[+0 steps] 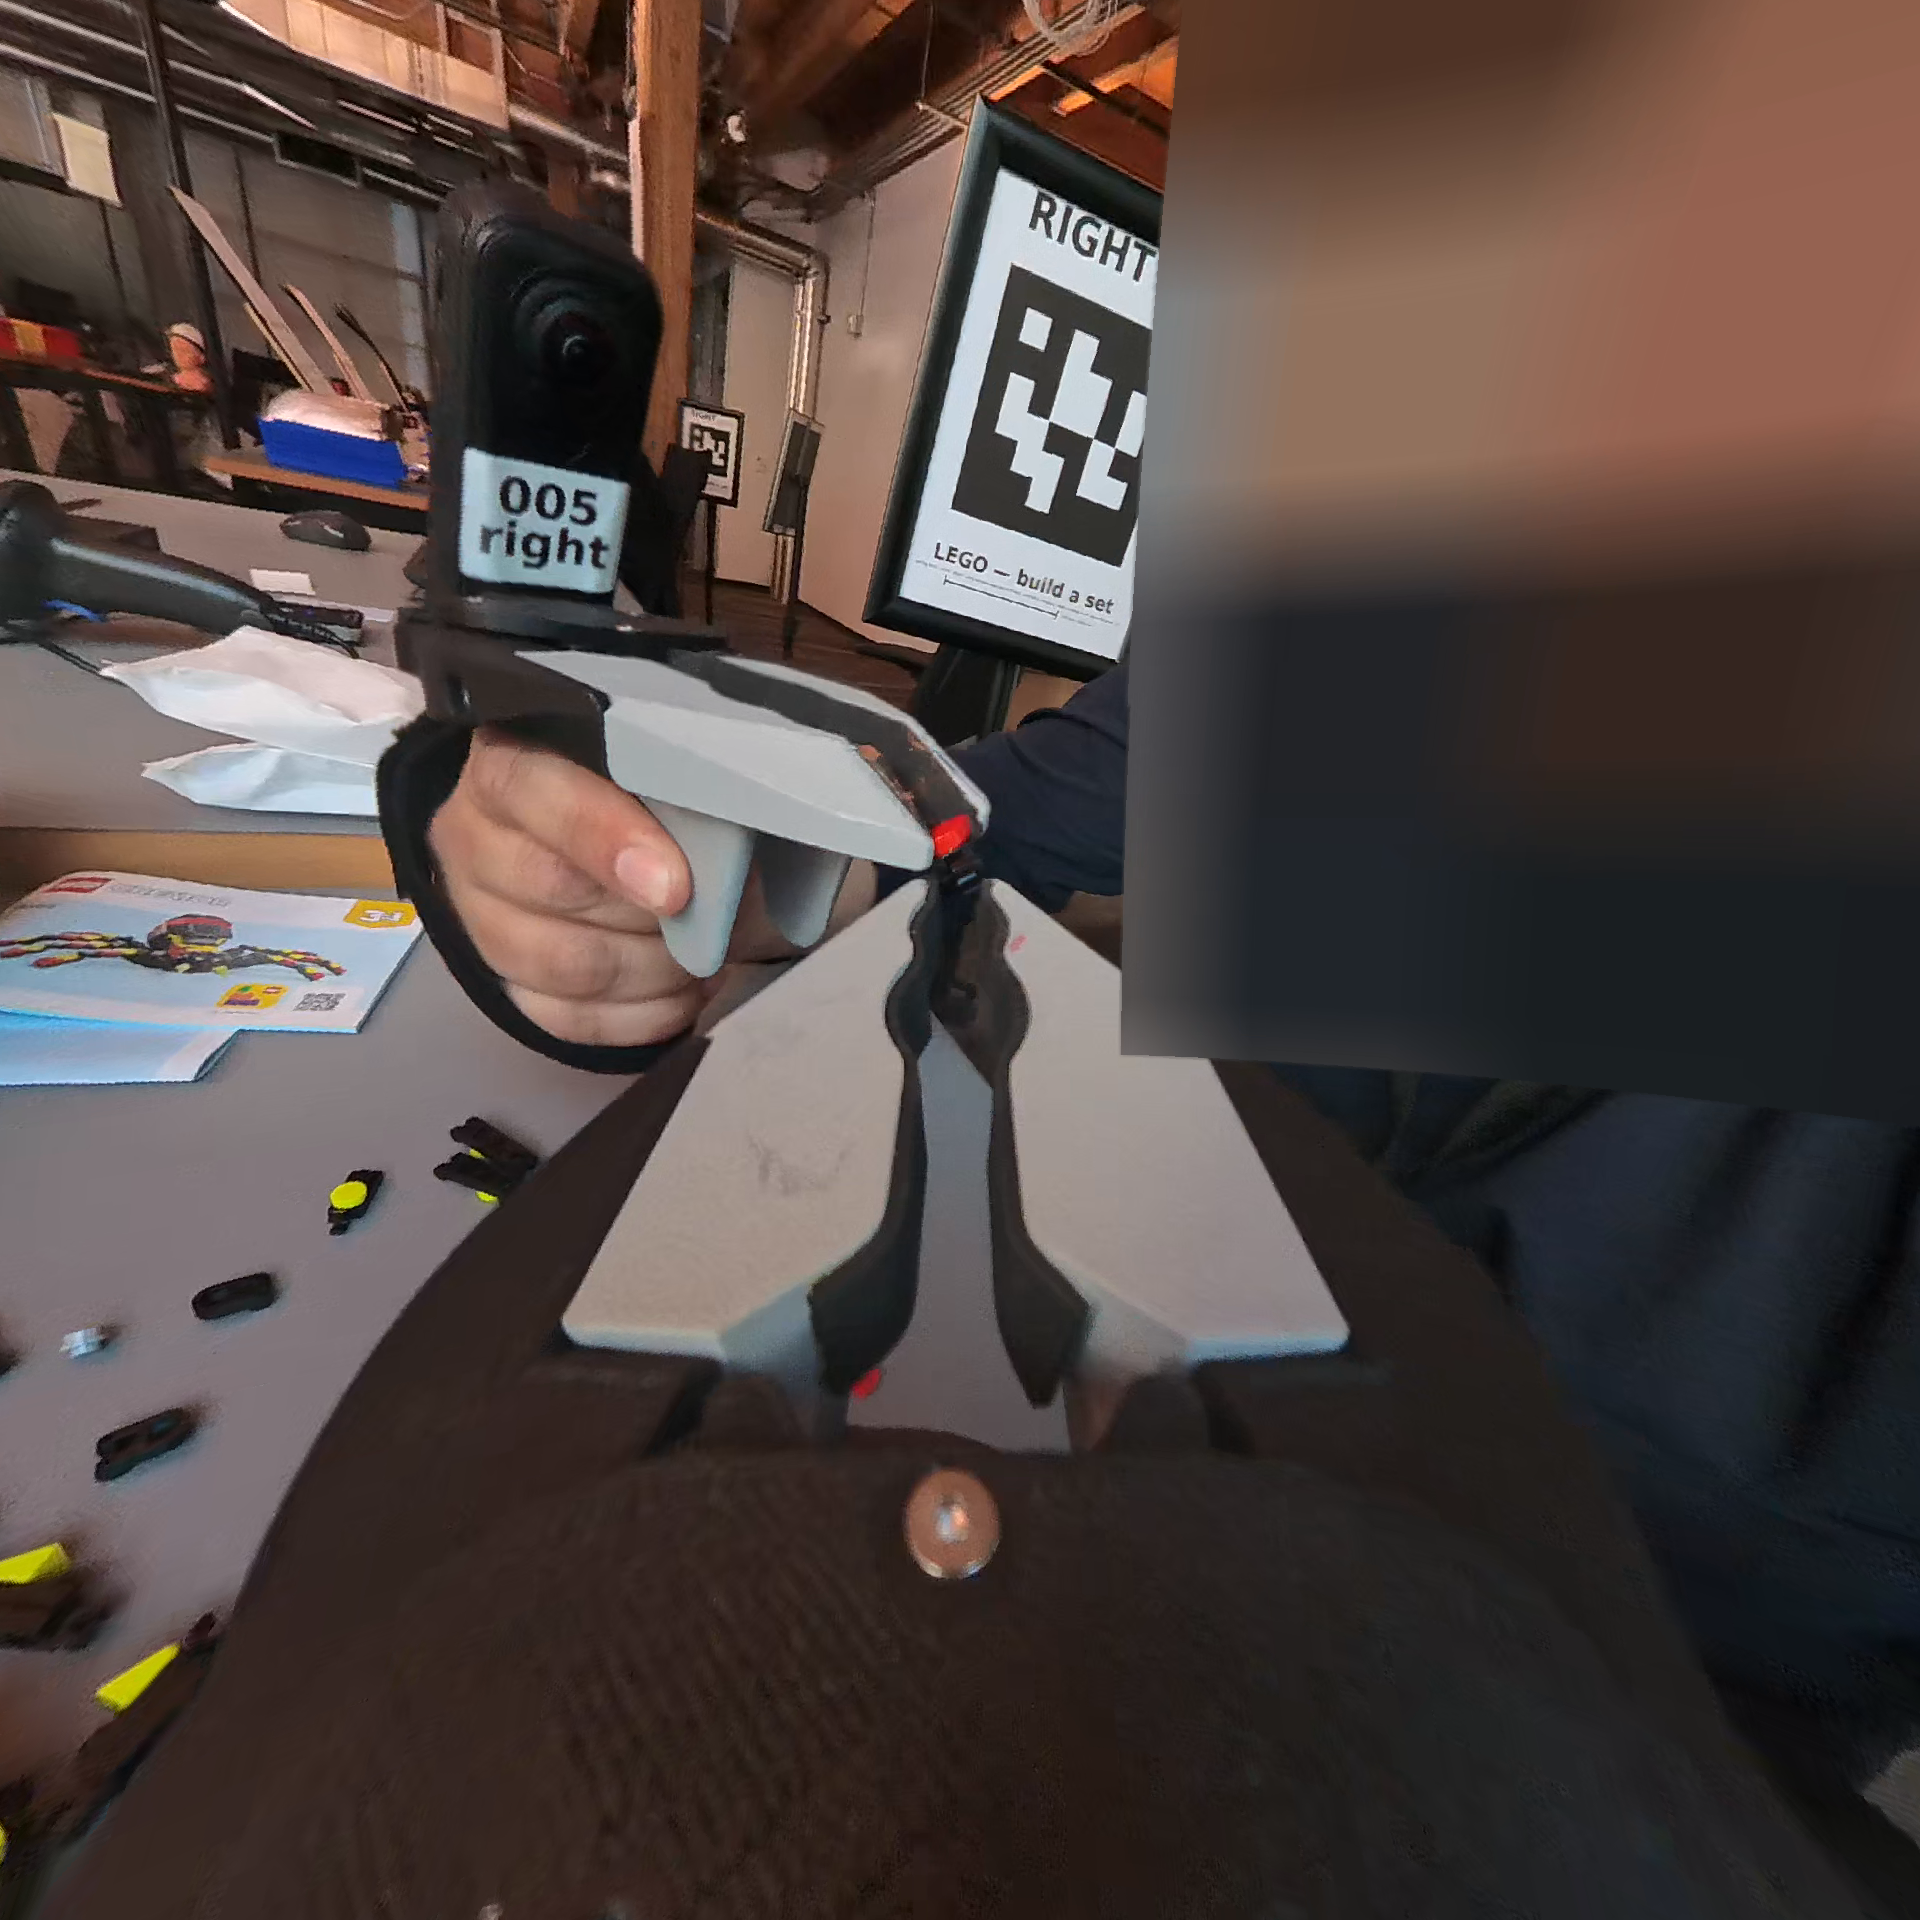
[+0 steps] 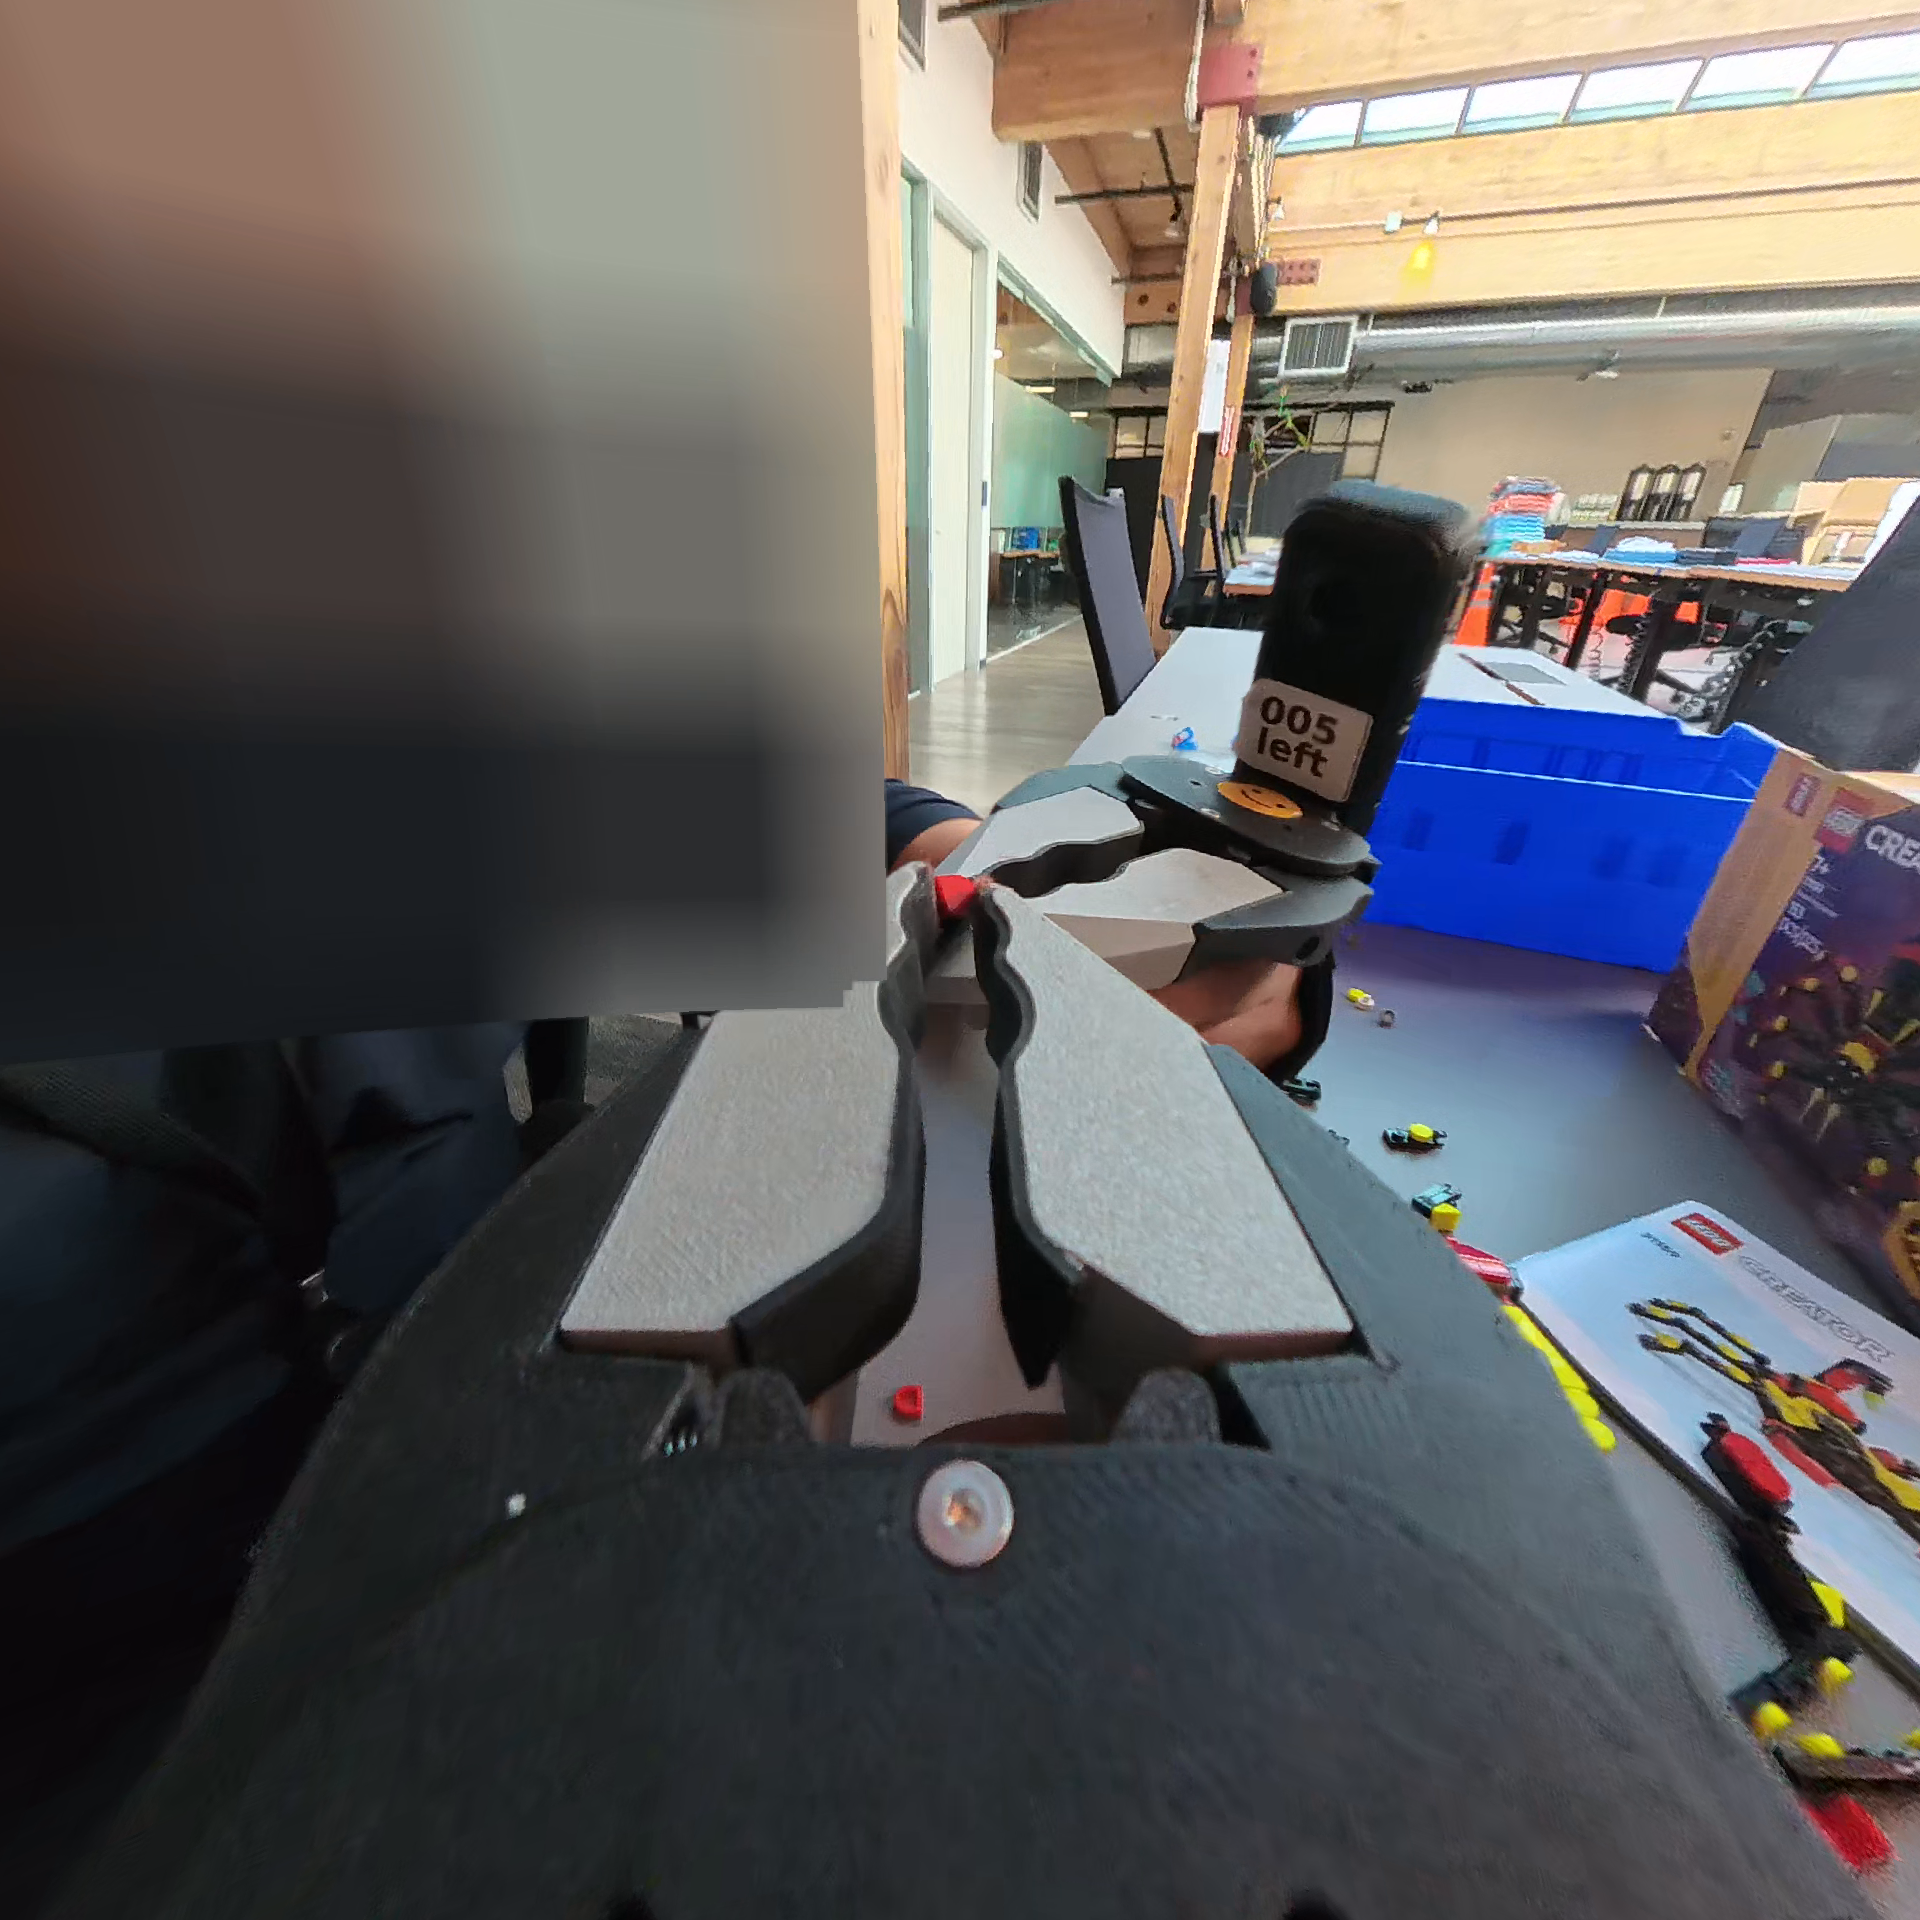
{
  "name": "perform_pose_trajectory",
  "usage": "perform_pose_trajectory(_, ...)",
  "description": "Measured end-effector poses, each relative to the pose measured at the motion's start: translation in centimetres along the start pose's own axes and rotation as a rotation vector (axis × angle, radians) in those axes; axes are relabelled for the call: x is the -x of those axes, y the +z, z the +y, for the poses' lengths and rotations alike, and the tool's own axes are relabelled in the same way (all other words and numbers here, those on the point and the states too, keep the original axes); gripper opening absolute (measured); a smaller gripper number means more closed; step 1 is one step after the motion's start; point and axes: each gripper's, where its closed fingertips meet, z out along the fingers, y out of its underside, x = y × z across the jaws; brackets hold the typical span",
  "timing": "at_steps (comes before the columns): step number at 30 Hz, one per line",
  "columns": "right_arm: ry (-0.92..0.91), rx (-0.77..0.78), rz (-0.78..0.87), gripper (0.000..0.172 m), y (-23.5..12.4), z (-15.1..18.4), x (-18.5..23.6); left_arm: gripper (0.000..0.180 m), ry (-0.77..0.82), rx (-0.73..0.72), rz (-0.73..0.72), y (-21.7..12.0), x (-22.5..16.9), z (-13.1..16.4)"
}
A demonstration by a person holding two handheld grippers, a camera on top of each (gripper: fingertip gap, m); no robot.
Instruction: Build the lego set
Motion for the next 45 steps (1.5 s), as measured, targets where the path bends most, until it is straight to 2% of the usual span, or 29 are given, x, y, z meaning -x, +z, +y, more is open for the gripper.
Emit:
perform_pose_trajectory(3, -0.016, -0.014, 0.099, 0.005, -0.7, -0.2, -1.7, 0.001, 0.046, -0.019, -0.131, -0.6, 1.8, -0.6)
perform_pose_trajectory(5, -0.037, 0.047, 0.201, 0.005, -1.5, 0.4, -3.3, 0.0, 0.207, 0.056, -0.351, -1.5, 4.3, -0.4)
perform_pose_trajectory(7, -0.072, 0.092, 0.248, 0.005, -2.0, 0.8, -3.8, 0.0, 0.416, 0.159, -0.505, -2.1, 5.4, -0.1)
perform_pose_trajectory(10, -0.147, 0.094, 0.283, 0.0, -2.5, 0.2, -3.8, 0.0, 0.591, 0.192, -0.561, -1.9, 5.2, -0.3)
perform_pose_trajectory(15, -0.18, 0.144, 0.285, 0.0, -2.3, 1.0, -3.8, 0.0, 0.59, 0.199, -0.601, -2.1, 6.0, 0.1)
perform_pose_trajectory(20, -0.212, 0.196, 0.416, 0.0, -3.1, 1.5, -5.8, 0.0, 0.418, 0.239, -0.612, -2.2, 7.6, 1.9)
perform_pose_trajectory(22, -0.227, 0.184, 0.411, 0.0, -3.1, 1.2, -5.5, 0.009, 0.371, 0.231, -0.61, -2.2, 7.9, 2.1)
perform_pose_trajectory(25, -0.27, 0.222, 0.432, 0.0, -3.1, 1.5, -5.6, 0.016, 0.311, 0.179, -0.604, -2.3, 7.9, 1.5)
perform_pose_trajectory(29, -0.357, 0.265, 0.464, 0.0, -3.0, 1.7, -5.6, 0.012, 0.212, 0.071, -0.551, -2.6, 7.3, 0.2)
perform_pose_trajectory(39, -0.528, 0.316, 0.507, 0.0, -2.8, 1.6, -5.3, 0.009, 0.072, 0.016, -0.443, -2.2, 6.6, 0.0)
perform_pose_trajectory(41, -0.538, 0.326, 0.52, 0.0, -2.9, 1.8, -5.5, 0.009, 0.117, 0.042, -0.471, -2.4, 6.9, 0.2)
perform_pose_trajectory(45, -0.403, 0.22, 0.495, 0.0, -3.6, 0.8, -5.6, 0.009, 0.388, 0.157, -0.616, -2.8, 7.4, 0.1)
